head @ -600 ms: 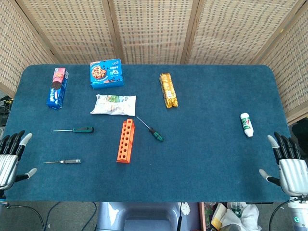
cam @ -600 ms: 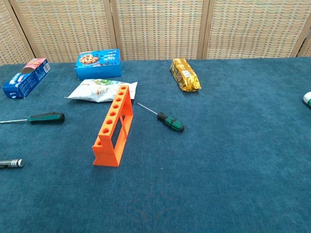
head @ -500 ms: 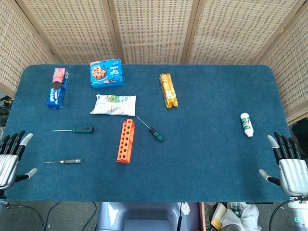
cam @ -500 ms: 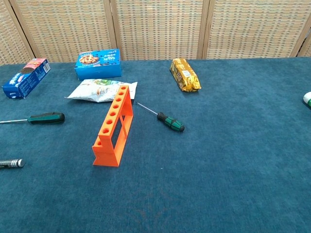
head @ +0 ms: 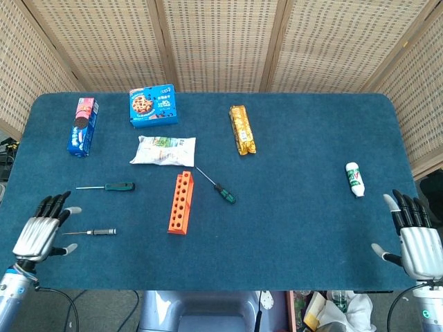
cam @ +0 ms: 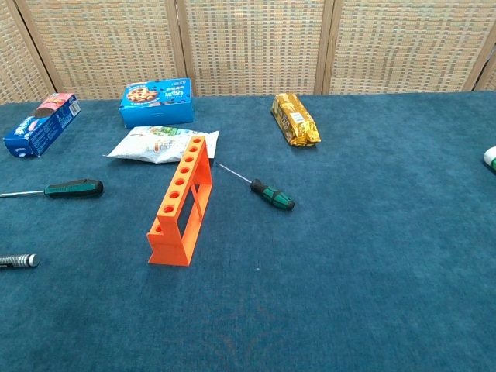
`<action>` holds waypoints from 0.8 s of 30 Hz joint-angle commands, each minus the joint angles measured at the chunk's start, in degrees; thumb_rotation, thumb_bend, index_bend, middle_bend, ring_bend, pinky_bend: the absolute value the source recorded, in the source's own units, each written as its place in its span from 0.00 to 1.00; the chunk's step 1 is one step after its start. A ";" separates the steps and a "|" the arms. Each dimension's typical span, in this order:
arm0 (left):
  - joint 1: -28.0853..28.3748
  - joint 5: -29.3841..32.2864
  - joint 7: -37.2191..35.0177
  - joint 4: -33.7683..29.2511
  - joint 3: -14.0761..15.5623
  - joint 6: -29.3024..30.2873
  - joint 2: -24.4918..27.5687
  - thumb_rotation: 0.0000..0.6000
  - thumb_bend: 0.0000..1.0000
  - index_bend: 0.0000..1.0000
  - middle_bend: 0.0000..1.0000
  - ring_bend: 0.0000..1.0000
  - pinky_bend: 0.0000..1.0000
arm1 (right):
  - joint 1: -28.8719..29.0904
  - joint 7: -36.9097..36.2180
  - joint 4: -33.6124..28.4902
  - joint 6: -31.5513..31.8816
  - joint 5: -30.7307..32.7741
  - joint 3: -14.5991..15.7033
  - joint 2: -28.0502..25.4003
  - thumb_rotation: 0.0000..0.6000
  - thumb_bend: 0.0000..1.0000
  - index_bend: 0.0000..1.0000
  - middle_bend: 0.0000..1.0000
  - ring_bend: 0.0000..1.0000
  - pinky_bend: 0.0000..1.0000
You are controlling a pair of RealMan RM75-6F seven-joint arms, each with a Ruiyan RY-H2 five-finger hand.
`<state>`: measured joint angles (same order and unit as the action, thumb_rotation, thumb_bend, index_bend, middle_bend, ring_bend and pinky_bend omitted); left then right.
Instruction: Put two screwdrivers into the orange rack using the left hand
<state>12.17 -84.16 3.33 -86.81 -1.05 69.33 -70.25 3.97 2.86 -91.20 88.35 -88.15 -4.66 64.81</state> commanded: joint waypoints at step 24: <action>6.17 12.28 6.39 4.26 -1.67 -9.85 -10.21 1.00 0.23 0.45 0.00 0.00 0.00 | 0.51 -4.05 -0.97 -1.87 0.58 0.25 -1.94 1.00 0.00 0.00 0.00 0.00 0.00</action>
<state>18.18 -72.09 9.63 -82.77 -2.70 59.70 -80.24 4.49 -1.19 -92.17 86.47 -87.56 -4.42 62.86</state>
